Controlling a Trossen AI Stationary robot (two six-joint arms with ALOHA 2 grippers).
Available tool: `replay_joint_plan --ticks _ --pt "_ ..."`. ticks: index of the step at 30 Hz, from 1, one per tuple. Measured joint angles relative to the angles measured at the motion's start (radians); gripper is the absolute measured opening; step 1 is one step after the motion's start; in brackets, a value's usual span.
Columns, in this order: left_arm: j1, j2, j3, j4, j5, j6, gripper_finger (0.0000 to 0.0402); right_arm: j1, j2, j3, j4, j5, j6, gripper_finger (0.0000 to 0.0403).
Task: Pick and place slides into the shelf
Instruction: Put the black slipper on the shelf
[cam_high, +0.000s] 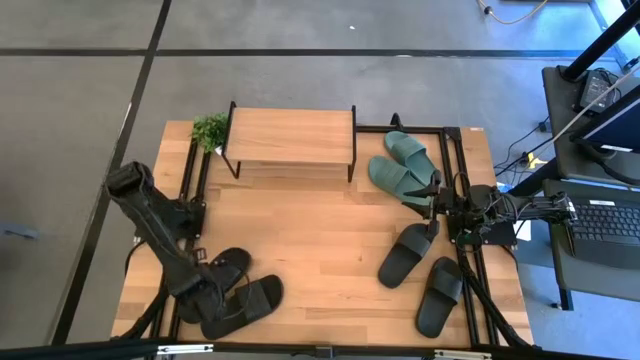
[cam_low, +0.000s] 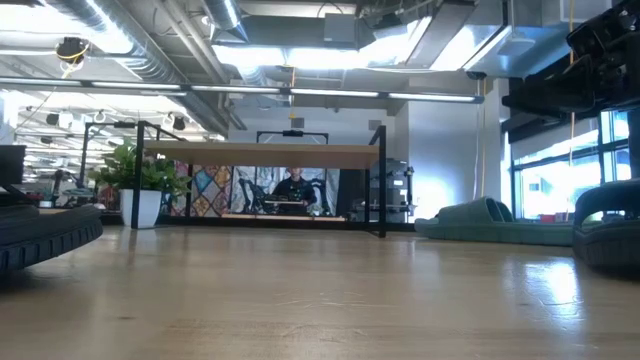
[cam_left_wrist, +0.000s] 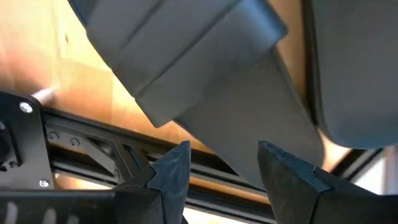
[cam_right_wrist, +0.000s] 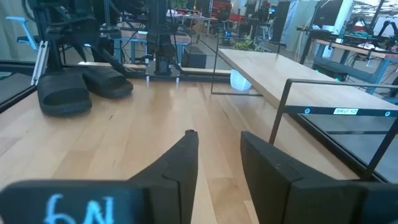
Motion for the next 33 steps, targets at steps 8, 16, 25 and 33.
replay_joint_plan --ticks 8,16,25,33 --pt "-0.025 0.081 0.000 -0.011 -0.171 0.003 0.0178 0.000 0.000 0.000 0.000 0.000 0.008 0.0122" --pt "-0.044 0.139 0.002 -0.060 -0.197 0.001 0.0168 0.000 0.000 0.000 0.000 0.000 0.005 0.0122" --pt "-0.045 0.149 -0.001 -0.211 -0.392 -0.050 0.0118 0.000 0.000 0.000 0.000 0.000 0.008 0.0122" --pt "-0.045 0.149 -0.013 -0.232 -0.497 -0.012 0.0087 0.000 0.000 0.000 0.000 0.000 0.006 0.0122"
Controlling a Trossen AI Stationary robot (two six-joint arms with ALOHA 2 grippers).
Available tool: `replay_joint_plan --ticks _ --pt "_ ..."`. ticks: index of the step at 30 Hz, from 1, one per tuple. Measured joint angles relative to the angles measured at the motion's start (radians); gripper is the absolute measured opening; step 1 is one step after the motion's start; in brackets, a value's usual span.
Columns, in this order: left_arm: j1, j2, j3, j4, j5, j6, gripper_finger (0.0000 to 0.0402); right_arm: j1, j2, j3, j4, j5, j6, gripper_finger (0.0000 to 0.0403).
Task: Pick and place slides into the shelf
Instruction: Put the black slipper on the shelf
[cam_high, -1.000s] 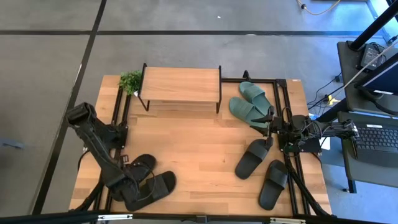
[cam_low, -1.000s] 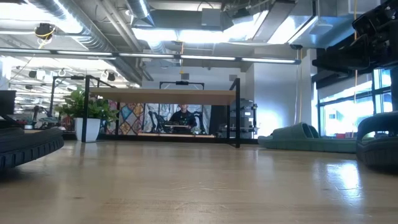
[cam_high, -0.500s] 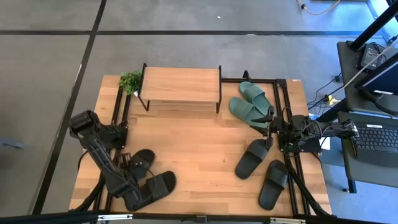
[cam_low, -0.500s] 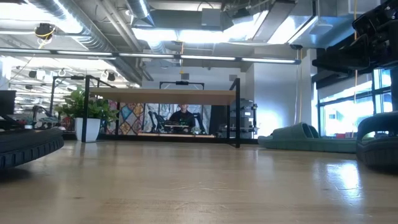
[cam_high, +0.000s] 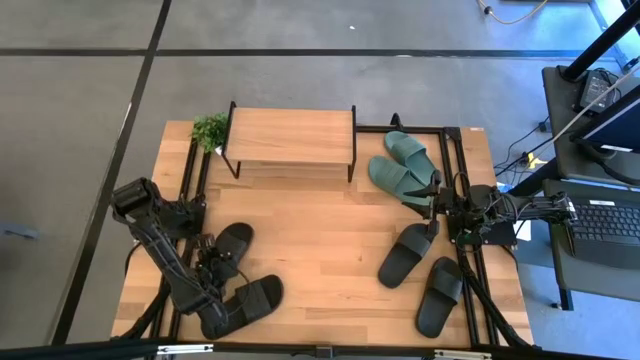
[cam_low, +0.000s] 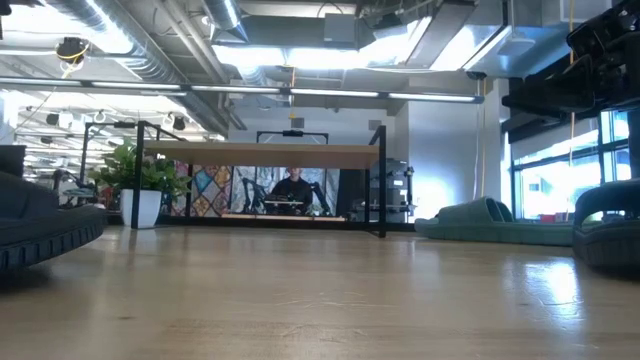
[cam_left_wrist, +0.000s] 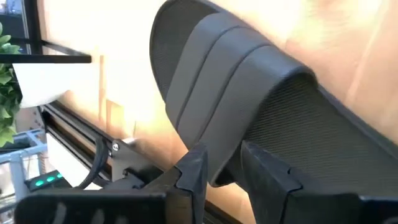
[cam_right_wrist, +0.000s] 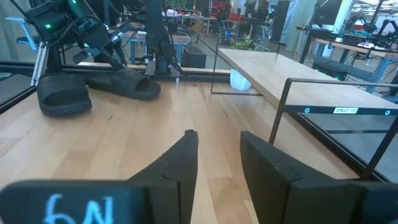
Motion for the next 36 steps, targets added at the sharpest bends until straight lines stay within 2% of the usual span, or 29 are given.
replay_joint_plan --ticks 16,24,36 --pt "0.012 0.000 -0.097 0.043 -0.062 -0.005 0.0079 0.000 0.000 0.000 -0.008 0.000 -0.003 0.0122" --pt "0.059 -0.001 -0.116 0.046 -0.064 -0.006 0.0078 0.000 0.000 0.000 -0.008 0.000 -0.003 0.0122" --pt "0.085 -0.001 -0.116 0.046 -0.076 -0.006 0.0044 0.000 0.000 0.000 -0.008 0.000 -0.002 0.0122"
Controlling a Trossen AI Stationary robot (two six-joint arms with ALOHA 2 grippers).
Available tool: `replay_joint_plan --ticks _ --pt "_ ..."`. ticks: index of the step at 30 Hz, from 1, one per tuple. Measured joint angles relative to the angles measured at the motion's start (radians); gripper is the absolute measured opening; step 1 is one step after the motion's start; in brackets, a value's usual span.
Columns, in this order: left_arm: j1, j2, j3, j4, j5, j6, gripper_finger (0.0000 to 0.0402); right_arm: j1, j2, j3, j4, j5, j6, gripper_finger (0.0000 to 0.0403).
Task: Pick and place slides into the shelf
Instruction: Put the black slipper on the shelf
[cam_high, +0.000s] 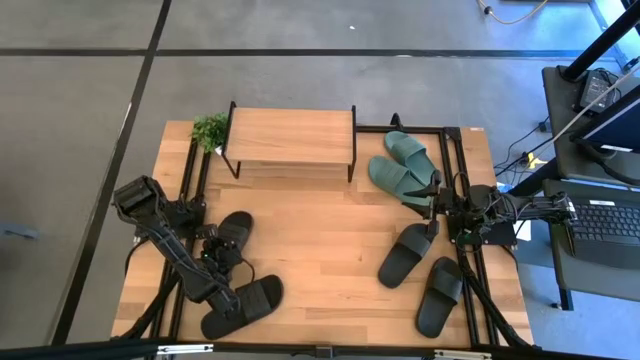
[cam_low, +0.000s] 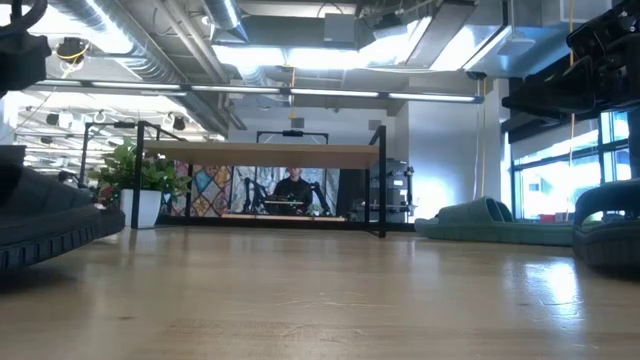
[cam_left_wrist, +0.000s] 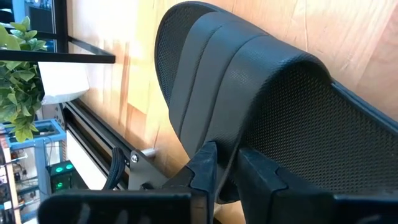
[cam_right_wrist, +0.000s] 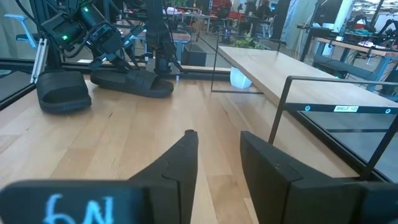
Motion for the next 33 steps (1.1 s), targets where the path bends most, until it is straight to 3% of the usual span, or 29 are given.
replay_joint_plan --ticks 14,24,33 --pt "0.000 0.000 0.000 0.001 -0.002 -0.001 0.0044 0.000 0.000 0.000 -0.007 0.000 0.000 0.0122" --pt "0.000 0.000 0.000 0.000 0.027 0.000 0.0125 0.000 0.000 0.000 -0.008 0.000 0.000 0.0122" --pt "0.000 0.000 0.000 -0.013 -0.057 0.050 0.0154 0.000 0.000 0.000 -0.012 0.000 0.003 0.0122"
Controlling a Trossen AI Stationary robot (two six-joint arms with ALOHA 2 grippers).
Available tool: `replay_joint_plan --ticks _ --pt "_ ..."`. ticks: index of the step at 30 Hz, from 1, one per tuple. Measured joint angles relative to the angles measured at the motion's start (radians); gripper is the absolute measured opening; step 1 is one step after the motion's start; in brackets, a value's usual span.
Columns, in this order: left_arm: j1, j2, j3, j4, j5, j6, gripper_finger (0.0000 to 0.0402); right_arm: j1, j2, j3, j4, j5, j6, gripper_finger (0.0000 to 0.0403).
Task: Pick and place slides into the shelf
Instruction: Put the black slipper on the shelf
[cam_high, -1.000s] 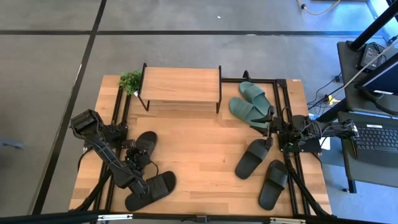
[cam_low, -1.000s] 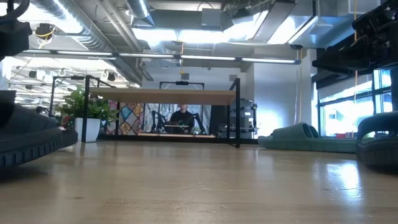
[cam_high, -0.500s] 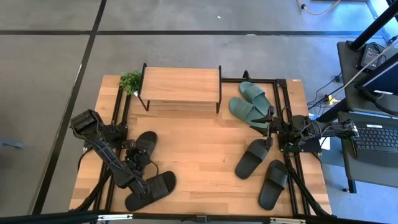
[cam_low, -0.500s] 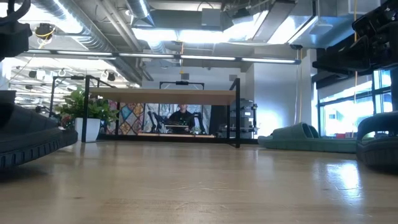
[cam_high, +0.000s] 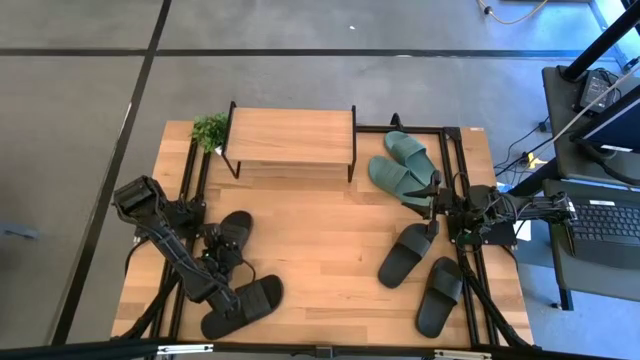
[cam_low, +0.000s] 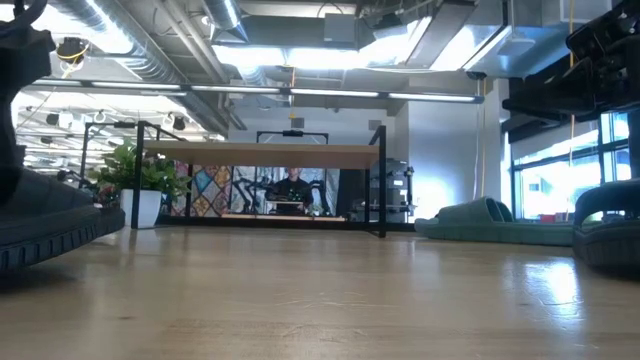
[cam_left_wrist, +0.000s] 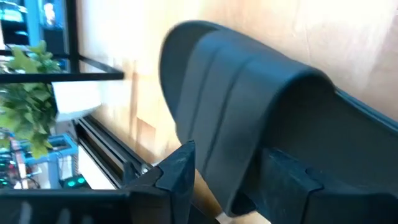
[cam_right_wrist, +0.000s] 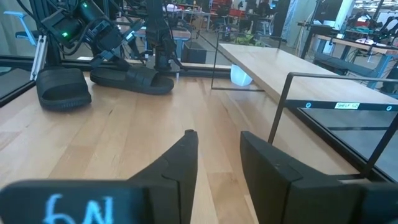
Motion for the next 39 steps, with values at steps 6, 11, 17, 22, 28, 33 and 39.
replay_joint_plan --ticks 6,11,17,22,28,33,39 --pt "0.000 0.000 -0.005 0.004 -0.012 0.001 0.0155 0.000 0.000 0.000 -0.009 0.000 0.001 0.0122" --pt "0.000 0.000 -0.060 0.065 -0.020 -0.002 0.0155 0.000 0.000 0.000 -0.011 0.000 0.006 0.0122" --pt "0.001 0.000 -0.112 0.076 -0.022 0.002 0.0155 0.000 0.000 0.000 -0.013 0.000 0.024 0.0122" --pt "0.000 0.000 -0.122 0.076 -0.022 0.001 0.0155 0.000 0.000 0.000 -0.013 0.000 0.027 0.0122" --pt "0.000 0.000 -0.122 0.094 -0.022 0.001 0.0155 0.000 0.000 0.000 -0.013 0.000 0.026 0.0122" --pt "0.001 0.000 -0.122 0.133 -0.028 0.002 0.0155 0.000 0.000 0.000 -0.013 0.000 0.025 0.0122" --pt "0.000 0.000 -0.122 0.134 -0.031 0.002 0.0155 0.000 0.000 0.000 -0.013 0.000 0.026 0.0122"
